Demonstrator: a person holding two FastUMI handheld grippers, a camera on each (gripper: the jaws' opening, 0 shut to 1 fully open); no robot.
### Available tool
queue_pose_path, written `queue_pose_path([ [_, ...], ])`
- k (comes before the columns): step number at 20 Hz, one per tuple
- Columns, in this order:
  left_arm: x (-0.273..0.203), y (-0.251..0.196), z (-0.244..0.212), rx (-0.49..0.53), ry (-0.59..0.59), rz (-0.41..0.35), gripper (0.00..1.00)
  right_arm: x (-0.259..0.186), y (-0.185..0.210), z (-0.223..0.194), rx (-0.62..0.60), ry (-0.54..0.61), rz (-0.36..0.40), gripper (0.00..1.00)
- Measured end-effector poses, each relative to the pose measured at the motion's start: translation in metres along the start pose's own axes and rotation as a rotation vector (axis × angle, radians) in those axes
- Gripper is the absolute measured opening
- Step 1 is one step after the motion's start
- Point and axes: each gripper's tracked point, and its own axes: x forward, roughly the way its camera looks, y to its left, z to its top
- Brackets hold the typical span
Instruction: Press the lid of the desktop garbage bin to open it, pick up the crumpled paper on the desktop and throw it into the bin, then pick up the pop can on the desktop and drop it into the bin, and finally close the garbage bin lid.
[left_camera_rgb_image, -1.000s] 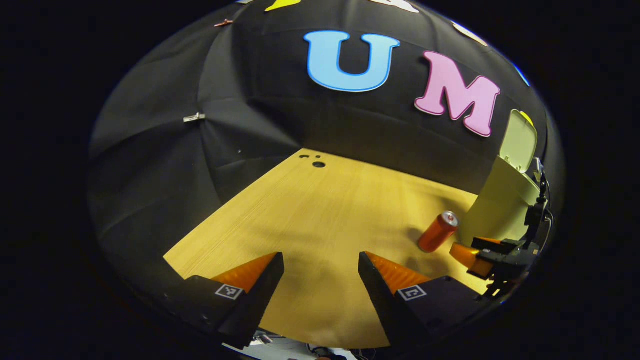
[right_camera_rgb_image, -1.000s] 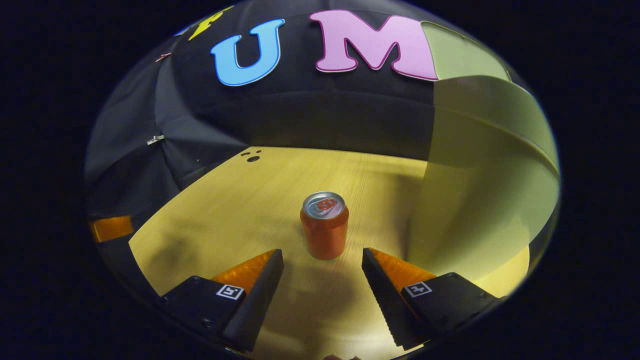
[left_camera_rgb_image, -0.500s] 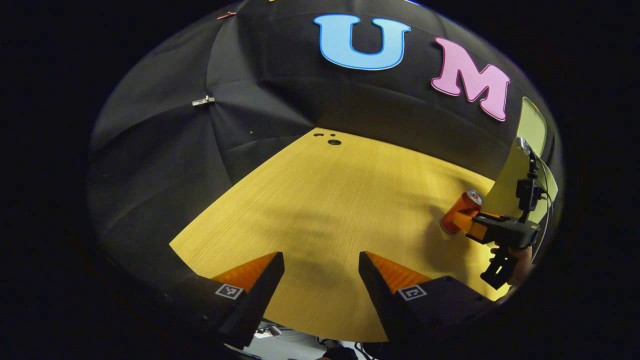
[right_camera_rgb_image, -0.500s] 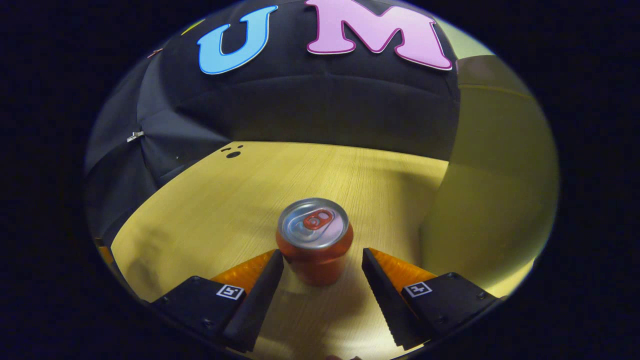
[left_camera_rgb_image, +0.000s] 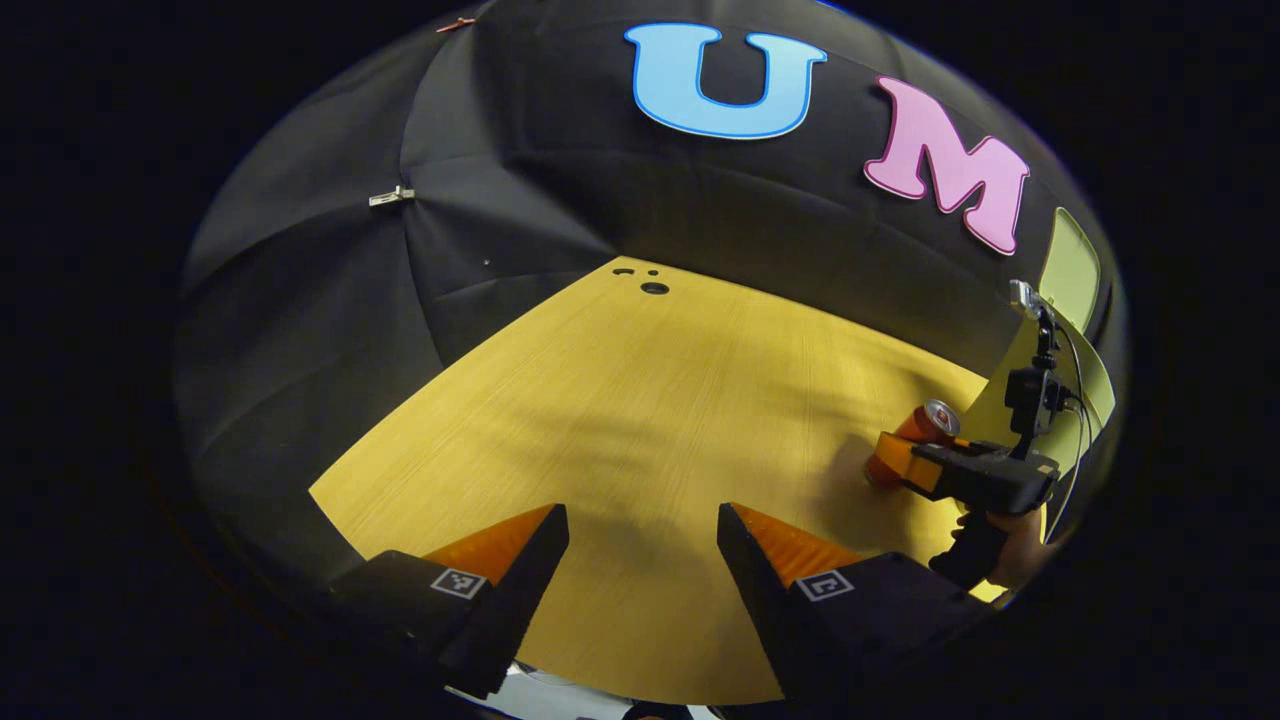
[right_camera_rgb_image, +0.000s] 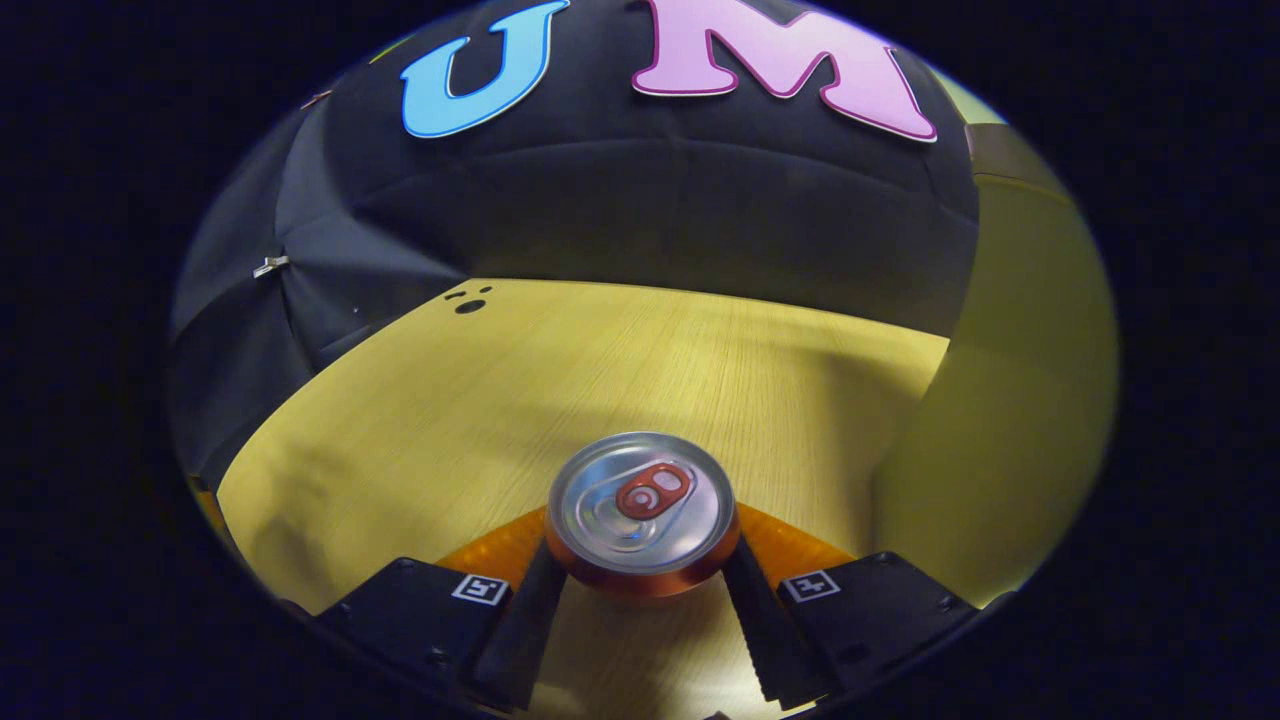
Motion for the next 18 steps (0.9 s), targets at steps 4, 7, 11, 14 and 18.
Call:
queue_pose_path([
  [4, -0.004, -0.001, -0.001, 0.003, -0.002, -0.006, 0.96, -0.009, 0.001, 0.009, -0.035, -0.015, 0.012, 0.83],
  [7, -0.008, -0.003, -0.001, 0.003, -0.012, -0.017, 0.96, -0.024, 0.002, 0.025, -0.058, -0.043, 0.016, 0.83],
  [11, -0.02, -0.006, 0.0, 0.008, -0.031, -0.046, 0.96, -0.055, 0.007, 0.057, -0.085, -0.095, 0.024, 0.83],
  [14, -0.03, -0.007, -0.002, 0.011, -0.038, -0.08, 0.96, -0.087, 0.012, 0.084, -0.117, -0.145, 0.03, 0.83],
  [18, -0.041, -0.01, 0.0, 0.023, -0.06, -0.13, 0.96, -0.13, 0.017, 0.117, -0.132, -0.2, 0.044, 0.83],
])
